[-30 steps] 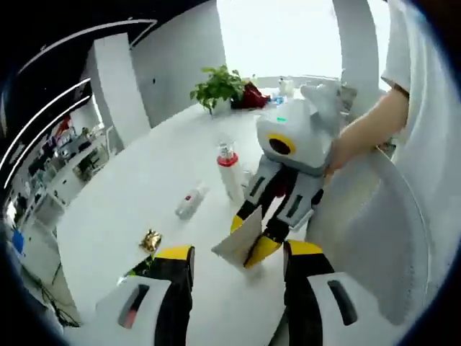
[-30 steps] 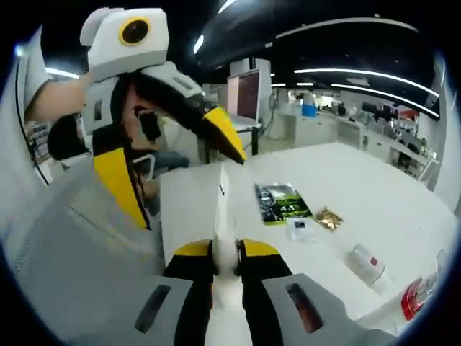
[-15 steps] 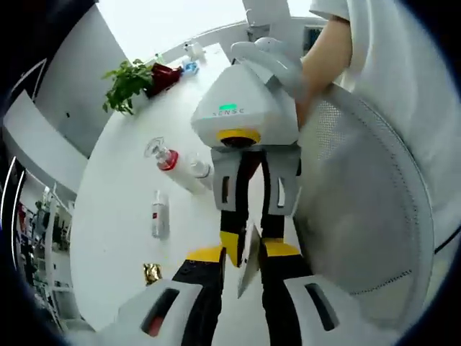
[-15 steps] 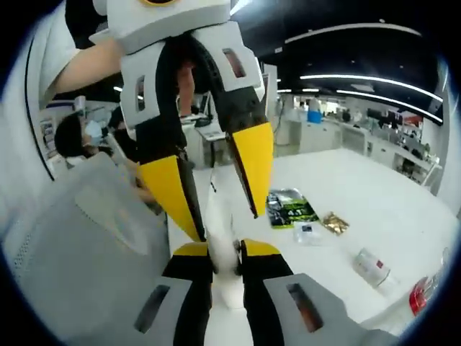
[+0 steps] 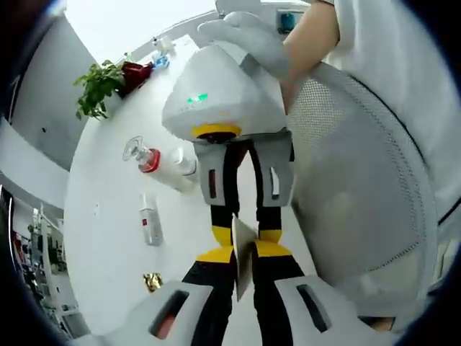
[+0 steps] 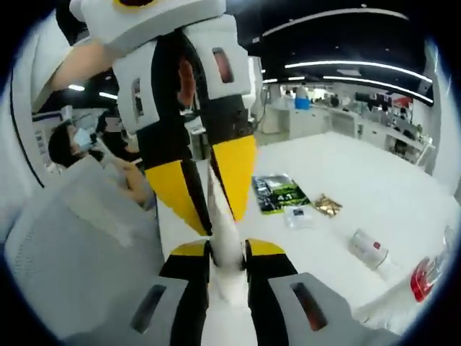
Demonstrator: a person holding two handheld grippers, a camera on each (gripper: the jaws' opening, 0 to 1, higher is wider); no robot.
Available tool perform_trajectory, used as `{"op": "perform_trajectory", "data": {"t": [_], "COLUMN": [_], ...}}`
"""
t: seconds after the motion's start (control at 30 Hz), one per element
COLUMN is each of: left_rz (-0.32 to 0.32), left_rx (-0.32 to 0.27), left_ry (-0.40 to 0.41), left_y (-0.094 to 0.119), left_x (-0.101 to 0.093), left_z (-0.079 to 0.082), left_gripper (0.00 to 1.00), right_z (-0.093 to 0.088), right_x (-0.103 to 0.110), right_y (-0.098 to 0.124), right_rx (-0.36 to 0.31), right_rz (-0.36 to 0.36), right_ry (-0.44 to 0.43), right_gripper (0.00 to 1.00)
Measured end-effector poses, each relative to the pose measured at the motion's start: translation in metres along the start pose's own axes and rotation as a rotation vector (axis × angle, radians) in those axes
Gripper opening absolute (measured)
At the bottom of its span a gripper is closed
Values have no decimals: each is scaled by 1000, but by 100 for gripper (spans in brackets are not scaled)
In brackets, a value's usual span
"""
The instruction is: Arrange the skincare products in the storage area until every visible bottle or jar stands upright without overlapping.
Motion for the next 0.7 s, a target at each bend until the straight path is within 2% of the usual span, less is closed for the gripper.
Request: {"op": "perform_trajectory", "data": {"t": [0.03, 0.07, 0.23, 0.33, 0.53, 0.63, 0.7], "left_rz": [1, 3, 22, 27, 32, 31, 30], "left_rx": [-3, -4, 4, 3, -15, -19, -22], "left_ry": [-3, -5, -30, -40, -64, -71, -74], "left_y": [0, 0, -1, -1, -3, -5, -5], "left_x": [1, 2, 10, 18, 39, 52, 59], "left_z": [0, 0, 0, 0, 4, 5, 6], "left_gripper": [13, 13, 12, 12, 12, 12, 12], "right_z": [2, 3, 1, -1, -5, -13, -10], "right_x": [0, 1, -13, -22, -38, -51, -56], "right_y": [-1, -1, 1, 2, 10, 13, 15], "right_rx": [-5, -10, 11, 18, 40, 81, 62], "right_rz": [-18, -21, -75, -103, -192, -248, -268], "right_ry": [31, 27, -33, -108, -120, -131, -150], "right_gripper": [21, 22, 23, 22, 22, 21, 21]}}
Point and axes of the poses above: the point that each gripper's makers call its tool centre point, and the gripper's own axes: y roughly backward along the fingers, x roughly to its left, z roughly out of its top, the point moved 3 cm from there along y, roughly backward along the fingers, and after that the axes turned 12 degrees about -z, right-handed, at the moved point
